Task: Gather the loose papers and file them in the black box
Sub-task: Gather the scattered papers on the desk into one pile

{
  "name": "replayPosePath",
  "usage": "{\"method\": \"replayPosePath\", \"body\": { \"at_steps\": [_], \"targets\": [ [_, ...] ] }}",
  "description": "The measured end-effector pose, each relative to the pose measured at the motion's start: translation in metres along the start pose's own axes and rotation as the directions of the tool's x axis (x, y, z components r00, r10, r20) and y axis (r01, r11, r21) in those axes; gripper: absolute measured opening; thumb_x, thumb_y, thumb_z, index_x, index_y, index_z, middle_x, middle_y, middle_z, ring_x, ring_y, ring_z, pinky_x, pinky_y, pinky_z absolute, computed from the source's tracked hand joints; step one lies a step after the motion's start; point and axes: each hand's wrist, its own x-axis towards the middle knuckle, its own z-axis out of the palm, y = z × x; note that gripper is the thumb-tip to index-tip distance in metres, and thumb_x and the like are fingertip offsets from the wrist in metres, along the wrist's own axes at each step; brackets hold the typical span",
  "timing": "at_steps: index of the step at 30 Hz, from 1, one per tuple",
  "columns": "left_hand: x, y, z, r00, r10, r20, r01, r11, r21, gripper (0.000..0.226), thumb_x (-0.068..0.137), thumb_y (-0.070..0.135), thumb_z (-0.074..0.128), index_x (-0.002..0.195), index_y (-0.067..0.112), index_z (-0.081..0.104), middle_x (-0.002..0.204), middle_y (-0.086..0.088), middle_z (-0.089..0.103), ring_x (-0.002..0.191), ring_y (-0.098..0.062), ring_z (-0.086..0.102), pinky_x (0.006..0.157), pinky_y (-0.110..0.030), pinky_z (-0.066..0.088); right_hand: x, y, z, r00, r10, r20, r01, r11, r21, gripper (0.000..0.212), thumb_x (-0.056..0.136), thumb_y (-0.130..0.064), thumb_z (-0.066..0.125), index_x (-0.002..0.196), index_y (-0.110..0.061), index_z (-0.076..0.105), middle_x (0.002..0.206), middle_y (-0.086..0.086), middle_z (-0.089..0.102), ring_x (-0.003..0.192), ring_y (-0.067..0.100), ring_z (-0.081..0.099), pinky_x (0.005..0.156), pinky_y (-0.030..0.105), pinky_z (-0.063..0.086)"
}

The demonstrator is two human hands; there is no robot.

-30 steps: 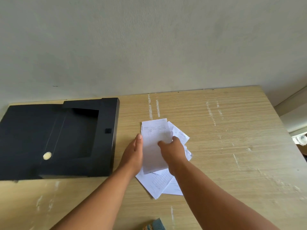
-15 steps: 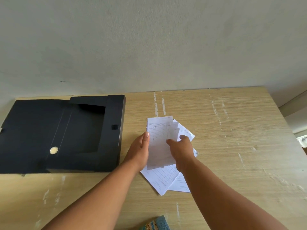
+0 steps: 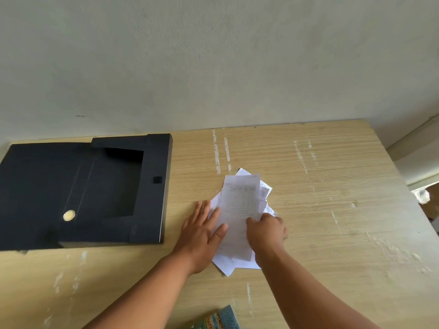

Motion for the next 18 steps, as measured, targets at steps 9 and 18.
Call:
{"method": "replayPosePath", "body": {
  "at_steps": [9, 18],
  "targets": [
    [-0.002, 0.004, -0.002, 0.998, -0.005, -0.059, 0.000, 0.996, -0.091, 0.130, 0.065, 0.096, -0.017, 0.166, 0.025, 0.020, 0.176, 0.006, 0.010, 0.161, -0.009, -0.007, 0.131, -0.037, 0.003, 0.005, -0.005, 0.001, 0.979, -0.204, 0.008, 0.199, 0.965, 0.173, 0.041, 0.096, -0.023, 0.057, 0.136, -0.018, 0.063, 0.142, 0.007, 0.048, 0.111, 0.027, 0.061, 0.094, 0.042, 0.056],
    [-0.008, 0.017, 0.002, 0.991, -0.098, -0.094, 0.077, 0.974, -0.213, 0.071, 0.104, 0.054, 0.019, 0.163, 0.016, 0.030, 0.174, 0.001, 0.019, 0.162, -0.011, 0.003, 0.130, -0.029, 0.002, 0.003, -0.006, -0.005, 0.968, -0.239, 0.078, 0.190, 0.900, 0.392, 0.070, 0.092, -0.016, 0.067, 0.155, -0.023, 0.037, 0.102, -0.017, 0.061, 0.101, 0.018, 0.065, 0.090, 0.042, 0.056]
  ]
}}
